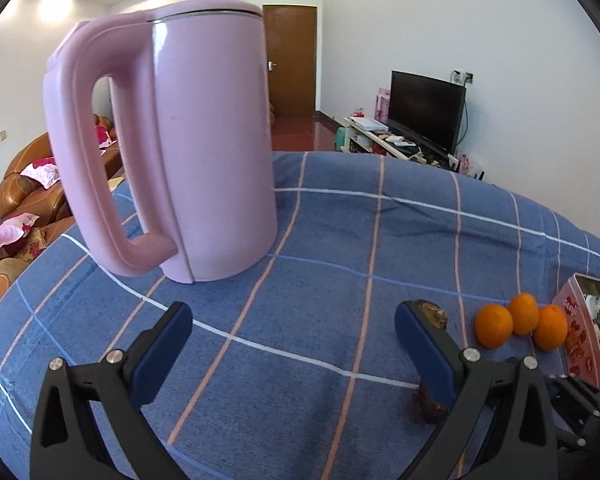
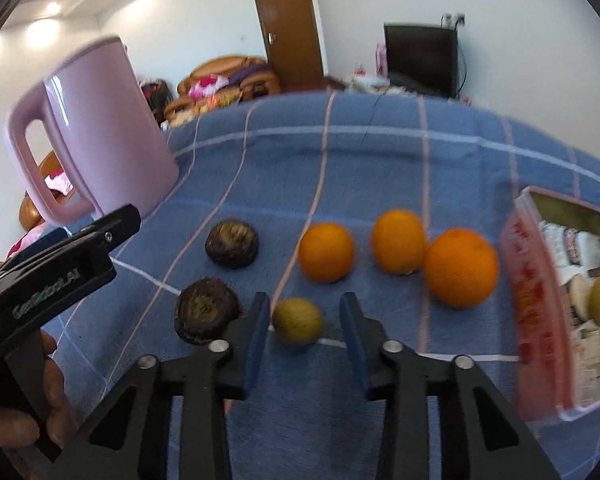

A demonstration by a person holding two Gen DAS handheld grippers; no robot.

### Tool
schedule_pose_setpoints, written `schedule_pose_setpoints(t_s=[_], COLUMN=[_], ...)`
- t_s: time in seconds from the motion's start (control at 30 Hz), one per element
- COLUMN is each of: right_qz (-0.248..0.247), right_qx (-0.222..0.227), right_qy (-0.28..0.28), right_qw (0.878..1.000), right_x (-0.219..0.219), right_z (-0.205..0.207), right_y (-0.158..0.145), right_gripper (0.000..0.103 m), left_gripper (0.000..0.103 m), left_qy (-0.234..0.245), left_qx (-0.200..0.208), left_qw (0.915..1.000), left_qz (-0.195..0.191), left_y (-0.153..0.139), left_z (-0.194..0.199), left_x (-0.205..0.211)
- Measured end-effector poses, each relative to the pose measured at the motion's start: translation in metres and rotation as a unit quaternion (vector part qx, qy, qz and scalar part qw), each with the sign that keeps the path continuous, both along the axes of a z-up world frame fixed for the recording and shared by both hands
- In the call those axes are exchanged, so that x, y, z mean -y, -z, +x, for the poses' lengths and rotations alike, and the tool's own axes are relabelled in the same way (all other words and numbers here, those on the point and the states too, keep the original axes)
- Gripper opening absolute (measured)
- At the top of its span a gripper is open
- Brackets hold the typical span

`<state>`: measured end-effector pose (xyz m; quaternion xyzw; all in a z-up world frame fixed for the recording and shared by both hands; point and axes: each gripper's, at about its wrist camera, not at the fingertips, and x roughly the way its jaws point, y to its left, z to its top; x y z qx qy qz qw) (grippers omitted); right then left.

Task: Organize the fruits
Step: 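Grasp the small yellow citrus with the right gripper while the left grasps a dark brown fruit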

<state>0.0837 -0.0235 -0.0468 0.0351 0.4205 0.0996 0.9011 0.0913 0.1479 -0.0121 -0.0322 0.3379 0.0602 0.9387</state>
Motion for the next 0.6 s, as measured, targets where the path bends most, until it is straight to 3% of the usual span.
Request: schedule_pose_setpoints(t_s=[0.1, 0.17, 0.3, 0.4, 0.5, 0.6], right_qz=[-0.005, -0.004, 0.017, 0.042, 0.033, 0.025], right_qx=[-0.007, -0.006, -0.002, 0.037, 0.083, 0.100], right_qy=[0.001, -0.002, 0.007, 0.028, 0.061, 0.083], right_qw=[1.000, 1.000, 1.000, 0.998, 0.994, 0.991], right_x=[-0.003, -0.004, 0.005, 0.022, 0.039, 0.053], right_z=[0.002, 0.002, -0.003, -0.020, -0.041, -0.055], right_y=[0.002, 0.001, 0.000, -0.011, -0.022, -0.027], right_gripper=[0.036, 0.029, 0.029, 0.029, 0.029, 0.029], left_gripper=[0.103, 0.103, 0.102, 0.097, 0.092, 0.083], left_qy=[0.010, 0.021, 0.049, 0.086, 0.119, 0.151], left_qx=[-0.001, -0.003, -0.010, -0.014, -0.022, -0.039], left_qw=[0.9999, 0.9997, 0.9982, 0.9953, 0.9923, 0.9876], left_qz=[-0.007, -0.014, -0.035, -0.043, -0.026, -0.015], left_y=[0.000, 0.001, 0.004, 0.006, 0.009, 0.015], left_z=[0.000, 0.000, 0.001, 0.000, -0.002, -0.002], left_x=[0.002, 0.004, 0.008, 0.020, 0.038, 0.054])
